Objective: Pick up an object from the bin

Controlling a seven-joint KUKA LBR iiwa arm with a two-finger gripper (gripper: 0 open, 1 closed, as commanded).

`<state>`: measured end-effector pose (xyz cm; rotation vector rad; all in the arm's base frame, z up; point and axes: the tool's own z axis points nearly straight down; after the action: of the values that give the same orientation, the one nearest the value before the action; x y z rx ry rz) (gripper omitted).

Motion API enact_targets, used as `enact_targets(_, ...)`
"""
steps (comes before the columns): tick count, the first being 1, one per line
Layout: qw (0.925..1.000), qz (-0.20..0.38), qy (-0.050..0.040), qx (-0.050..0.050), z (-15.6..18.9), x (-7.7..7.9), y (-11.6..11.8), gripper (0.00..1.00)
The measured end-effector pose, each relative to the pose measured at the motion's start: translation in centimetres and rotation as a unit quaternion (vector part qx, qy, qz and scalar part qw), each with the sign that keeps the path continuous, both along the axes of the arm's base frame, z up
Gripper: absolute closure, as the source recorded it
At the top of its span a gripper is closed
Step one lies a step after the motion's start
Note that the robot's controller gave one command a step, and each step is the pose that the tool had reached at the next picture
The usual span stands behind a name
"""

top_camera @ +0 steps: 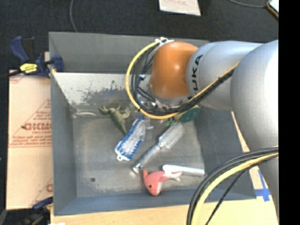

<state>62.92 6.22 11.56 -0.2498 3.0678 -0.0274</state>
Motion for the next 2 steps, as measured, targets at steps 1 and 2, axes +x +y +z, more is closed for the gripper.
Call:
enact_targets(1,0.9983,-0.058,0.0043,0.004,-4.1,-2.5,-0.7,0.0)
enact_targets(2,1.0,-0.007,-0.0059,0.002,-1.0,-0.6,-0.4,1.0)
